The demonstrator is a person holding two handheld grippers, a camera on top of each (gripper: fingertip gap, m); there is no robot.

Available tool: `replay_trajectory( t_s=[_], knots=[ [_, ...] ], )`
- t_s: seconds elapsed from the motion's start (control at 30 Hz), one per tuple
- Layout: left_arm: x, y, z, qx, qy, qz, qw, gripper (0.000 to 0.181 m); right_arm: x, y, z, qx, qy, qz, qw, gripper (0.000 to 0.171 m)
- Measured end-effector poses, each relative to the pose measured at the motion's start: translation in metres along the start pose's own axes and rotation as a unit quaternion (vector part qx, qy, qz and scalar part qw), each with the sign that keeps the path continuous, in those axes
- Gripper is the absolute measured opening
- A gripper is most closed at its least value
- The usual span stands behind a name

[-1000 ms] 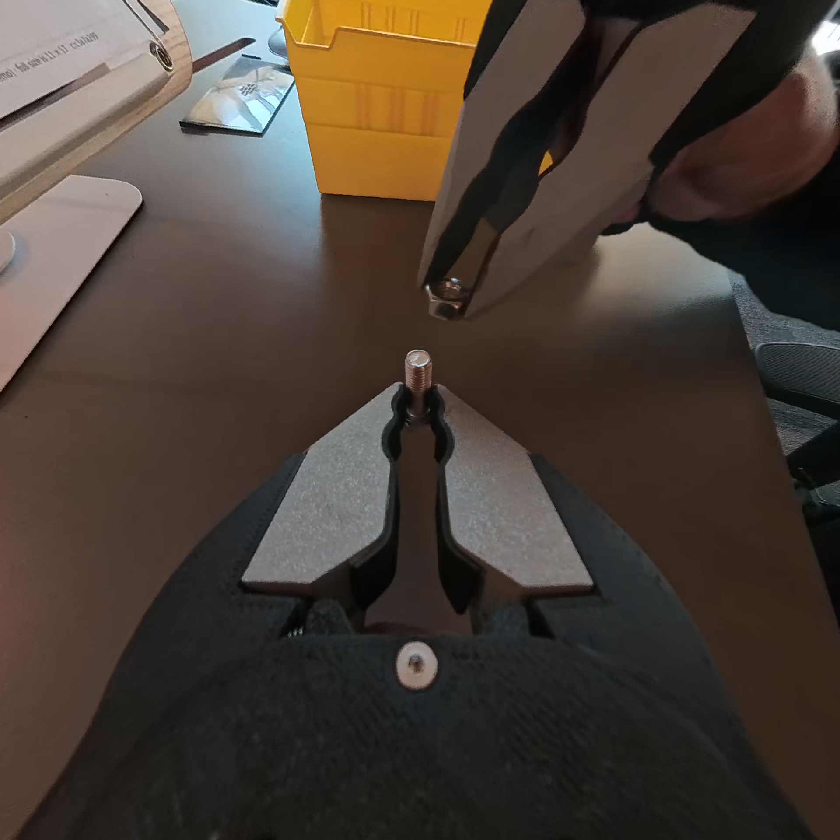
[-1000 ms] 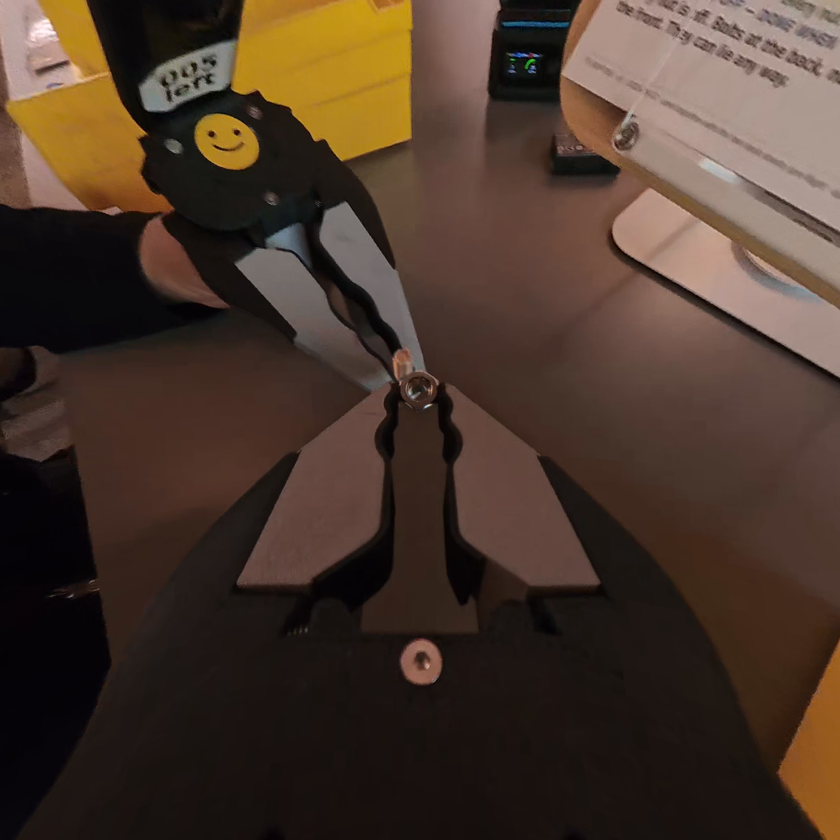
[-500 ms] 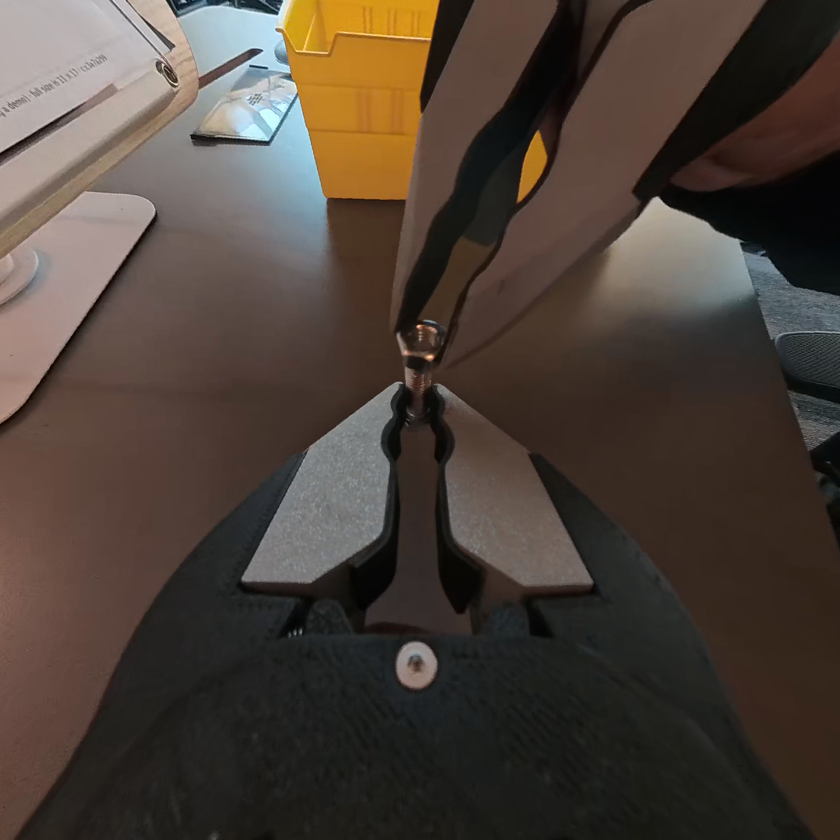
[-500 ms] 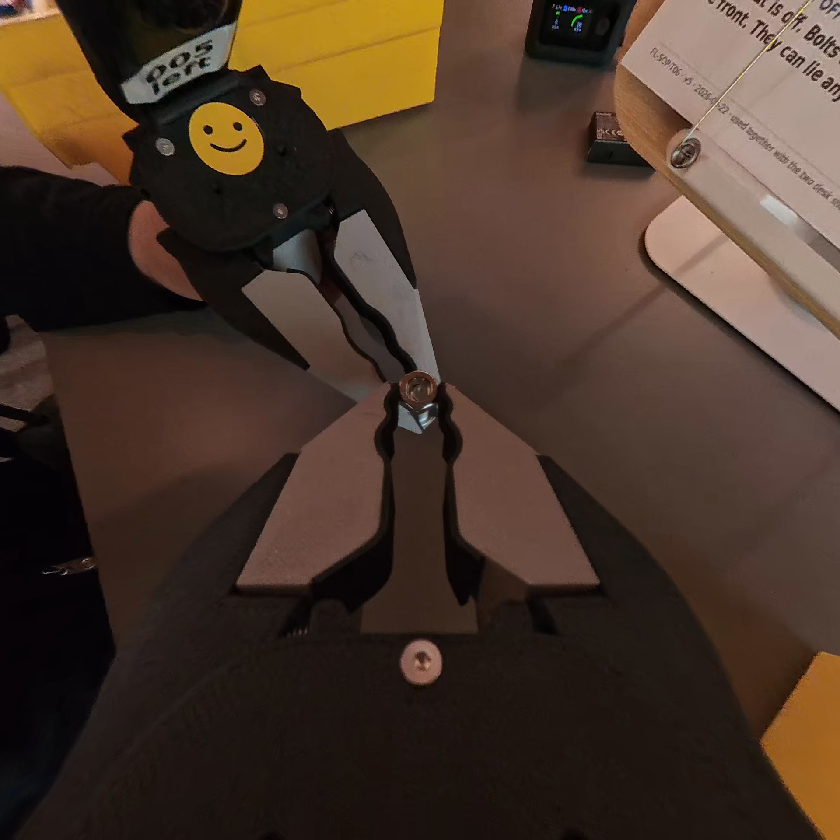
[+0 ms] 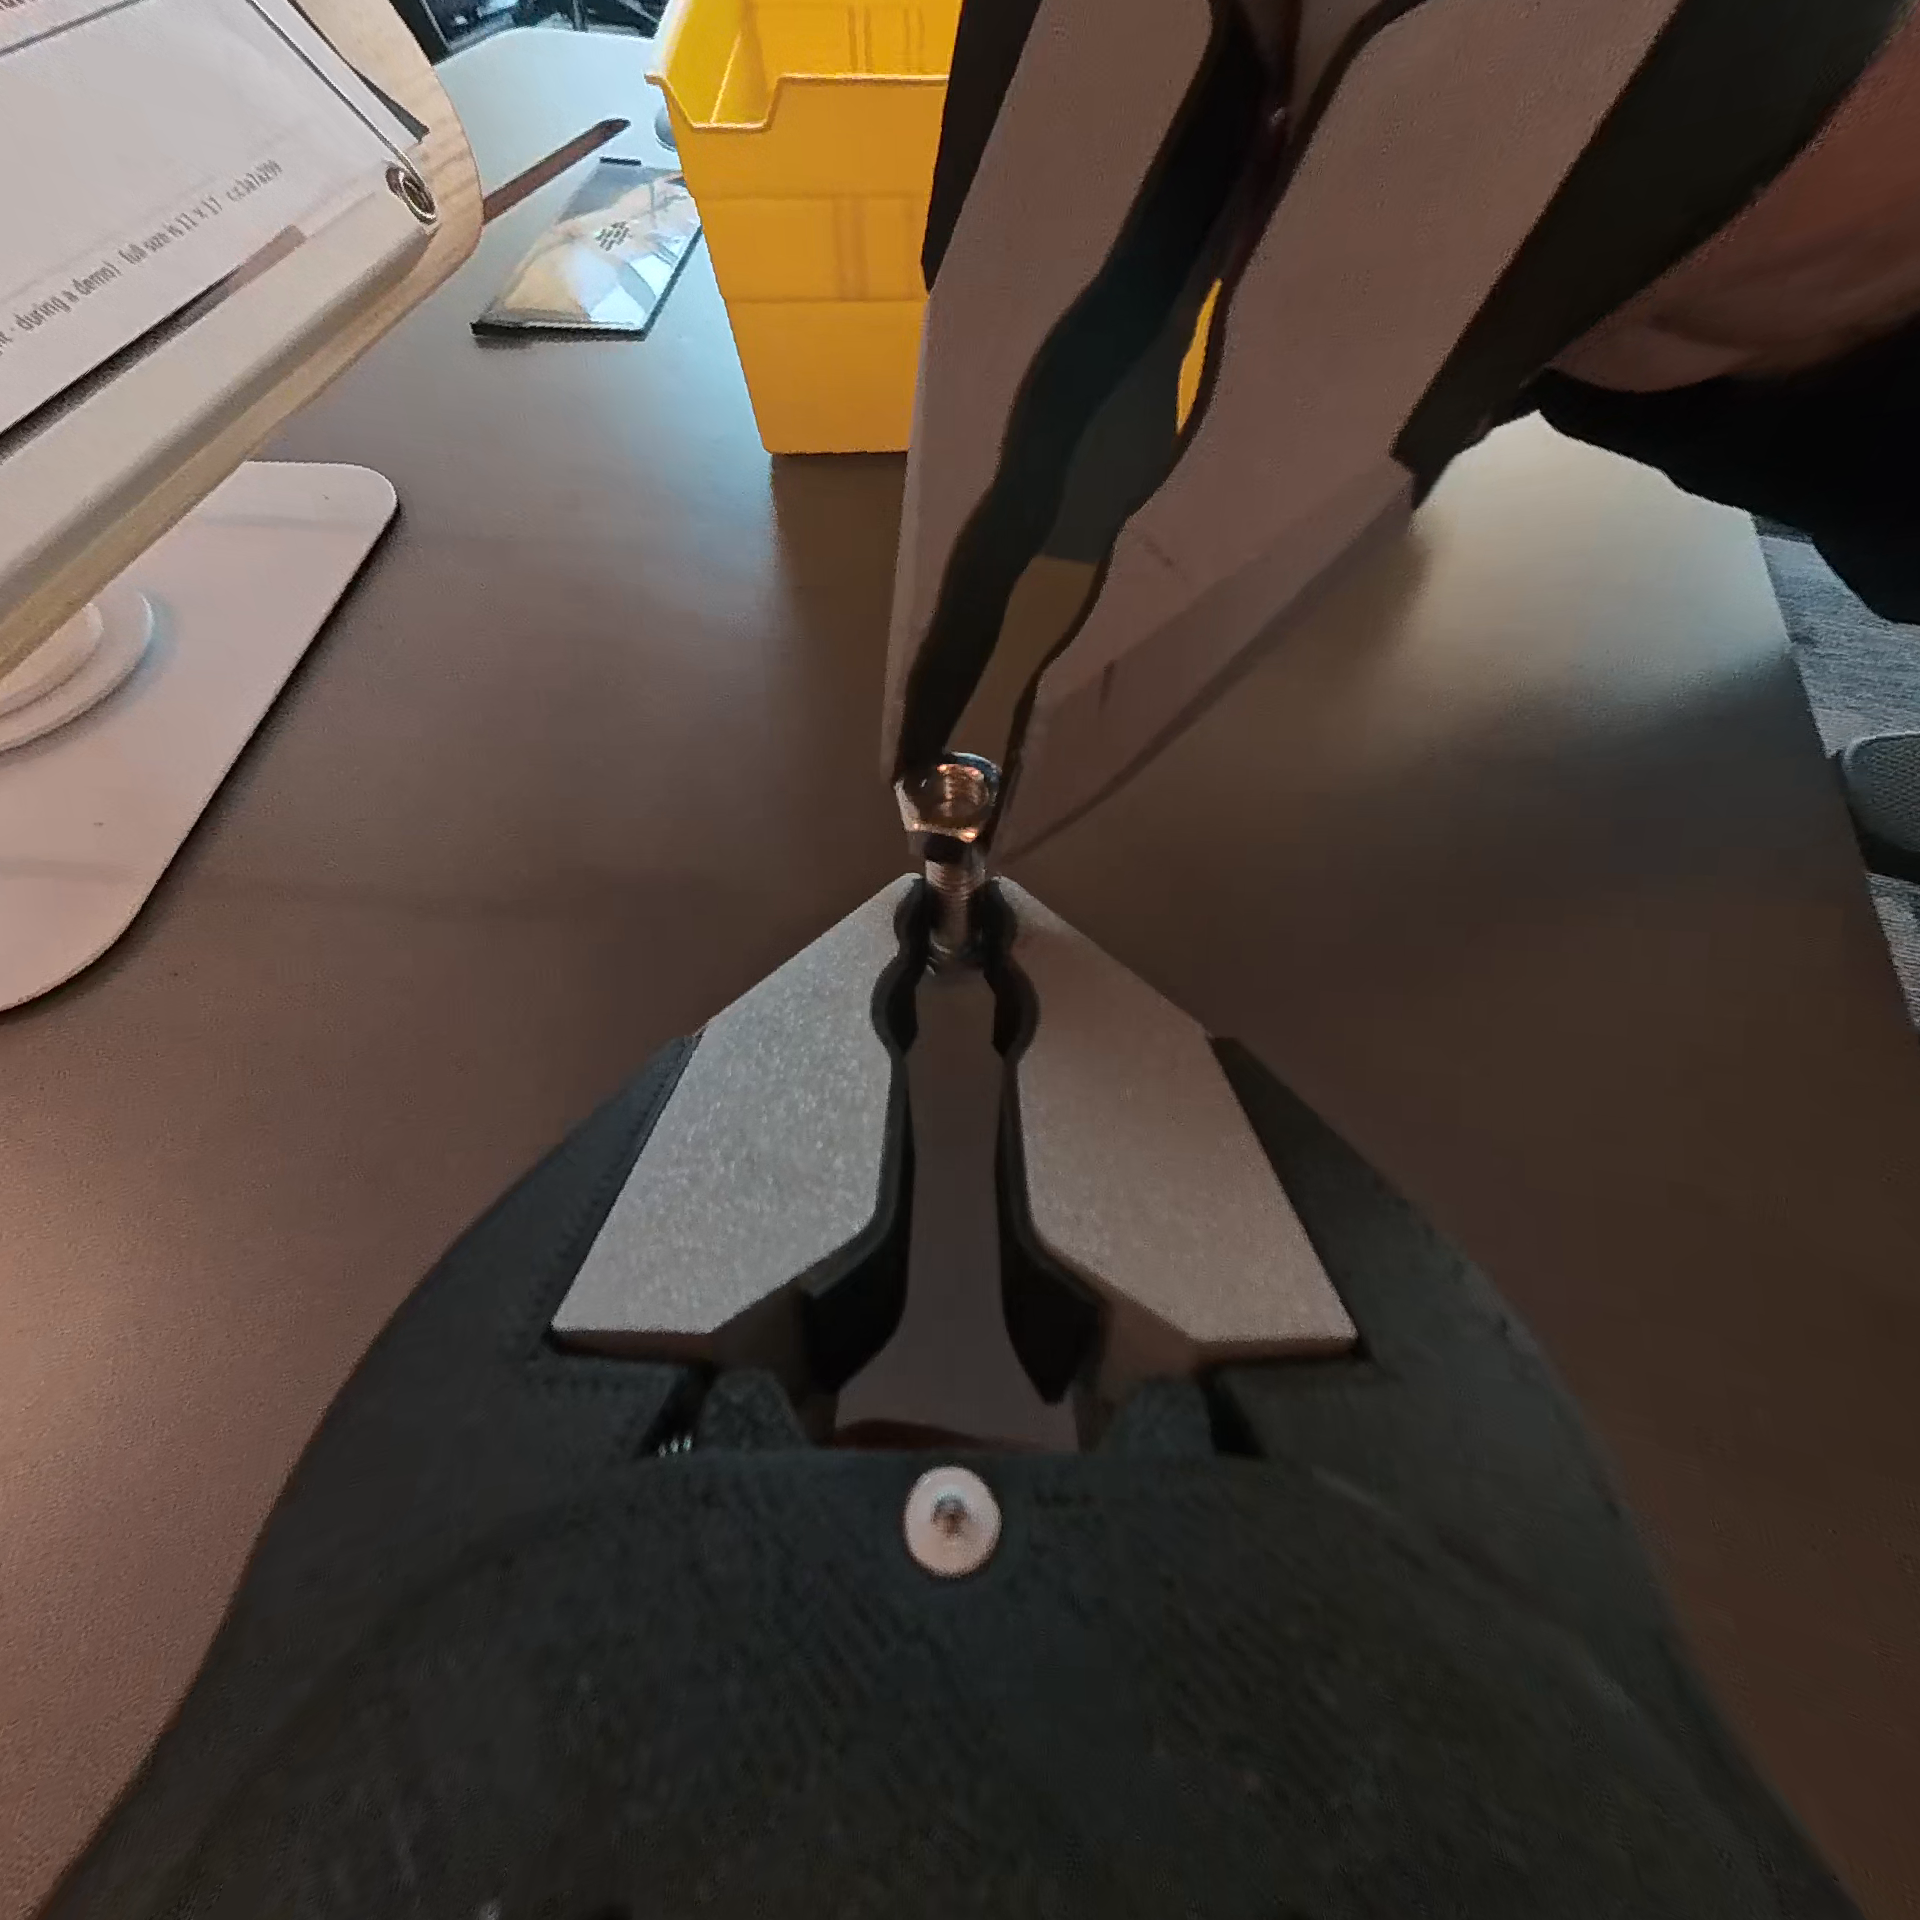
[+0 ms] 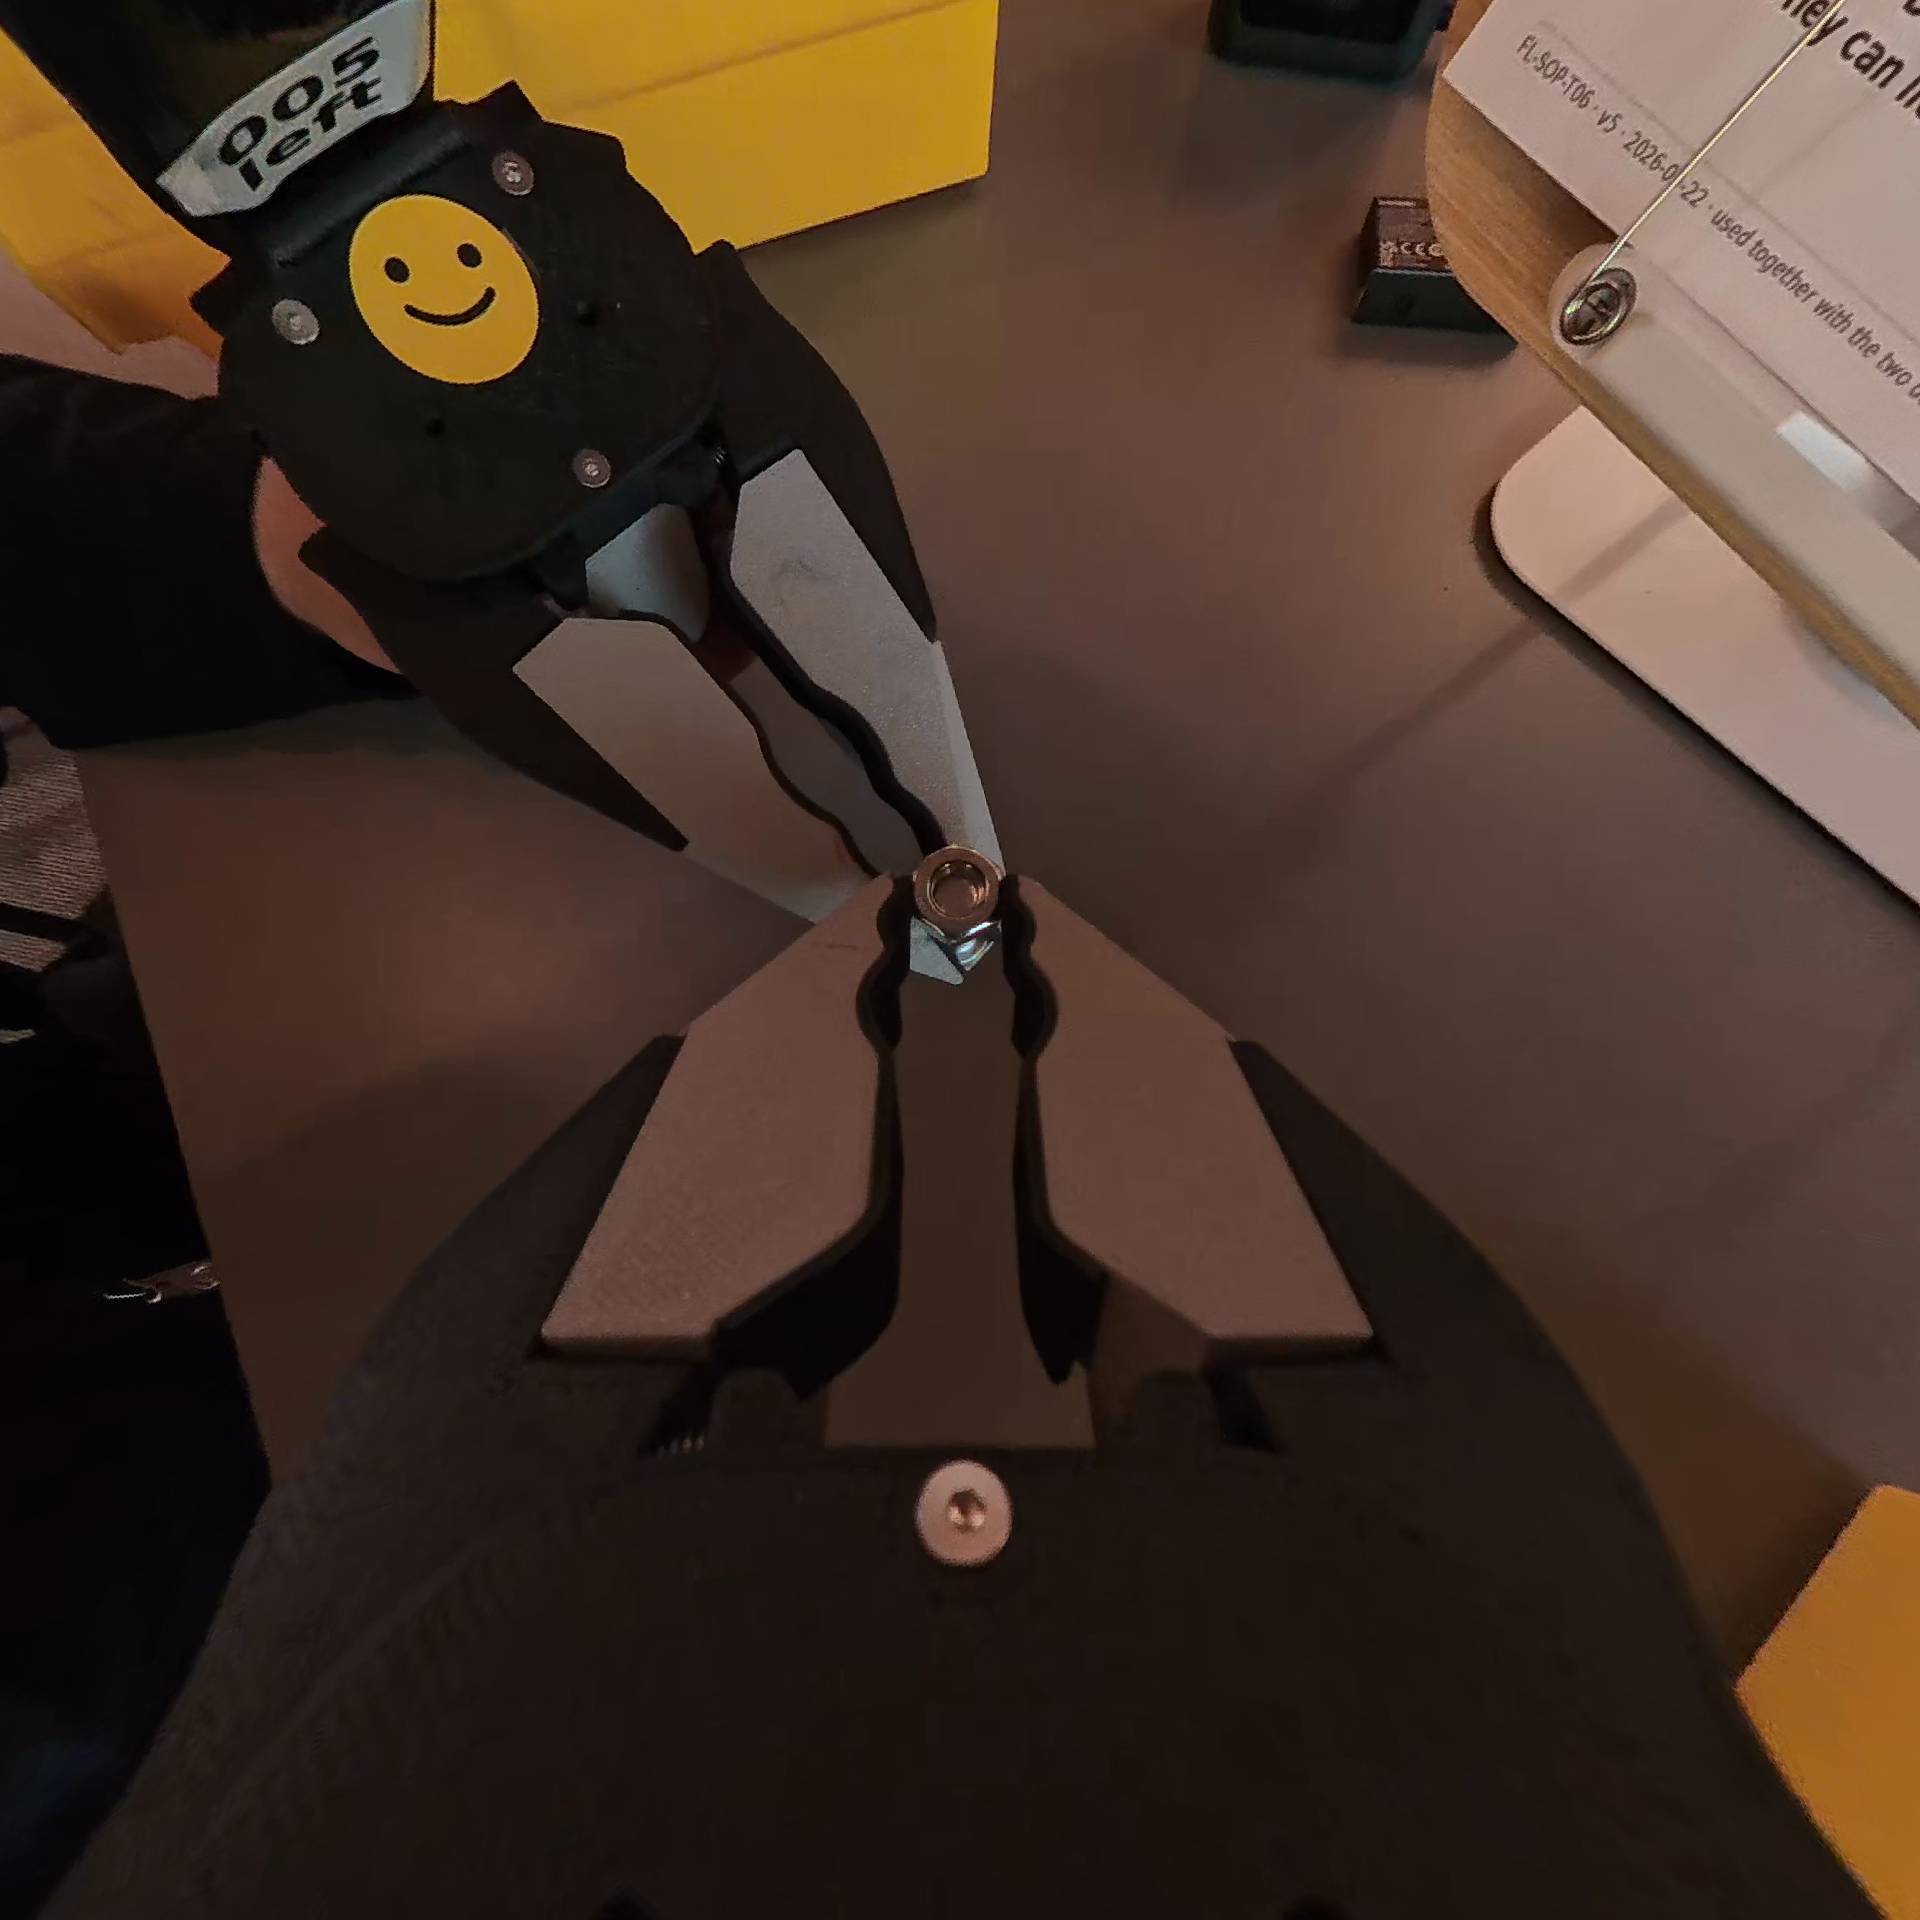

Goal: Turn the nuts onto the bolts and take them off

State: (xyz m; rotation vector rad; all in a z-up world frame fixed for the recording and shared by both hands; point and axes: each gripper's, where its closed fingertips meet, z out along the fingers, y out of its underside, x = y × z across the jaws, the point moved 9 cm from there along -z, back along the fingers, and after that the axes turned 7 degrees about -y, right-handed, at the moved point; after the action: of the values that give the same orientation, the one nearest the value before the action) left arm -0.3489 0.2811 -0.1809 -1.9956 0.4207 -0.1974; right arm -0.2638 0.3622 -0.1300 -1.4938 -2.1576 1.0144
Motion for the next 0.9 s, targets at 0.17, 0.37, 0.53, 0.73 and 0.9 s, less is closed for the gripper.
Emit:
replay_trajectory(
  t_s=[0.17, 0.37, 0.53, 0.73, 0.9],
  knots=[
    [-0.0003, 0.0004, 0.0, -0.006, -0.003, 0.001, 1.0, 0.008, 0.0002, -0.0015, 0.0012, -0.008, 0.001, 0.006, 1.0, 0.013],
    [-0.0022, 0.0005, -0.0007, -0.006, -0.005, -0.006, 1.0, 0.007, -0.0014, -0.005, 0.0034, -0.015, 0.018, 0.001, 1.0, 0.013],
    [-0.0034, 0.0003, -0.0013, -0.001, -0.001, -0.016, 1.0, 0.007, -0.002, -0.0054, 0.0027, -0.012, 0.023, -0.002, 1.0, 0.013],
    [-0.0027, -0.0001, -0.0013, -0.001, -0.002, -0.013, 1.0, 0.008, -0.0018, -0.0049, 0.0023, -0.011, 0.021, 0.001, 1.0, 0.013],
    [-0.0029, -0.0005, -0.0017, 0.001, -0.003, -0.014, 1.0, 0.008, -0.0012, -0.0047, 0.0015, -0.008, 0.019, 0.002, 1.0, 0.013]
  ],
)
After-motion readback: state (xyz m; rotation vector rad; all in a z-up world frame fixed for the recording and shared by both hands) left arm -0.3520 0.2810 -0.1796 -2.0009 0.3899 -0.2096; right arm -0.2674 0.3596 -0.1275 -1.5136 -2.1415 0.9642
